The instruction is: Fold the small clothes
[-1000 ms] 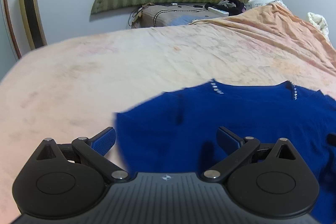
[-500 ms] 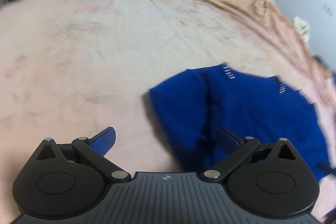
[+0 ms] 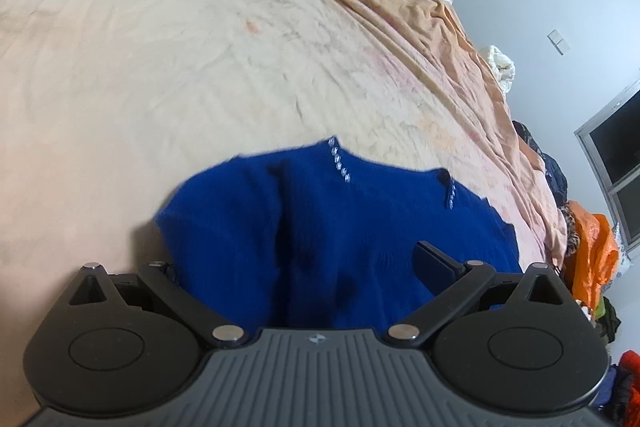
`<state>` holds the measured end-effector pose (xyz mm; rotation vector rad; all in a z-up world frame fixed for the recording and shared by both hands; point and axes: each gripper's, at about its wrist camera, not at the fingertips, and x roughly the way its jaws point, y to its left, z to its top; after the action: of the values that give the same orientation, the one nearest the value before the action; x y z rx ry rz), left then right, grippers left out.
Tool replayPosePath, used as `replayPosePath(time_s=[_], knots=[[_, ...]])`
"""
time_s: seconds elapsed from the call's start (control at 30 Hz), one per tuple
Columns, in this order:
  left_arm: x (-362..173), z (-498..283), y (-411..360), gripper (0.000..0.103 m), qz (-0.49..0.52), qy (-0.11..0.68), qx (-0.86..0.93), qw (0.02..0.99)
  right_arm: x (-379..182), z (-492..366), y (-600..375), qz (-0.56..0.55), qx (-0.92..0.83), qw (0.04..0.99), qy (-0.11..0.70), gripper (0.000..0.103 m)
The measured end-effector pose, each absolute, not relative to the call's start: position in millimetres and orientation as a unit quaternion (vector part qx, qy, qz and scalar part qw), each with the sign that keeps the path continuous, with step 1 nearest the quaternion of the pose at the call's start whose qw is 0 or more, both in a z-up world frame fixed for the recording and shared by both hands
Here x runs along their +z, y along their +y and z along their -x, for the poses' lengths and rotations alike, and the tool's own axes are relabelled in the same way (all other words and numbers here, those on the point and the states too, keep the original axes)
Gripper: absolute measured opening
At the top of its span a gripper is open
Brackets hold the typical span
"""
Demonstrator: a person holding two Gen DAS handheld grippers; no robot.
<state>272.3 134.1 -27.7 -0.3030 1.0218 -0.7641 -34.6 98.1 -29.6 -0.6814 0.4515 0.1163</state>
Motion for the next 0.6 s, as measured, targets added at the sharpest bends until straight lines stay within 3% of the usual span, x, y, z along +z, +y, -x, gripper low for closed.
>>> replayPosePath(time_s=[0.13, 0.17, 0.2, 0.23, 0.27, 0.3, 0.33, 0.37, 0.43, 0.5, 0.6], knots=[[-26.5, -280.7, 114.6, 0.101, 0.123, 0.465, -0.337, 0.809, -29.6, 14.7, 111.1, 0.335, 0.059, 0.916, 0.211, 0.094], [-25.8, -281.8, 111.9, 0.095, 0.113, 0.465, -0.330, 0.814, -29.4, 10.3, 113.4, 0.335, 0.063, 0.916, 0.211, 0.092], [-24.4, -283.1, 108.1, 0.074, 0.099, 0.463, -0.322, 0.820, -29.6, 7.2, 115.7, 0.336, 0.066, 0.916, 0.211, 0.086], [-23.2, -284.3, 102.8, 0.061, 0.083, 0.464, -0.307, 0.827, -31.3, 6.9, 118.0, 0.338, 0.068, 0.915, 0.210, 0.081], [-22.2, -285.9, 101.0, 0.038, 0.070, 0.468, -0.290, 0.832, -31.1, 5.8, 120.8, 0.341, 0.070, 0.914, 0.210, 0.077], [-21.9, -288.3, 99.6, 0.024, 0.066, 0.473, -0.278, 0.833, -31.4, 5.5, 124.5, 0.345, 0.075, 0.912, 0.210, 0.066], [-23.1, -291.1, 101.2, 0.018, 0.075, 0.482, -0.276, 0.828, -33.4, 2.9, 125.6, 0.348, 0.084, 0.909, 0.211, 0.053], [-24.5, -293.1, 103.2, 0.013, 0.090, 0.489, -0.274, 0.823, -33.9, 3.7, 126.8, 0.351, 0.092, 0.907, 0.213, 0.047], [-21.8, -288.9, 100.9, 0.011, 0.087, 0.486, -0.261, 0.830, -34.7, 5.9, 127.0, 0.353, 0.106, 0.904, 0.219, 0.021], [-15.4, -281.1, 94.2, 0.010, 0.067, 0.478, -0.248, 0.840, -33.7, 7.8, 123.9, 0.346, 0.119, 0.904, 0.221, 0.006], [1.7, -267.6, 82.1, 0.010, 0.043, 0.463, -0.236, 0.853, -20.9, 18.4, 110.0, 0.321, 0.119, 0.919, 0.197, 0.004]])
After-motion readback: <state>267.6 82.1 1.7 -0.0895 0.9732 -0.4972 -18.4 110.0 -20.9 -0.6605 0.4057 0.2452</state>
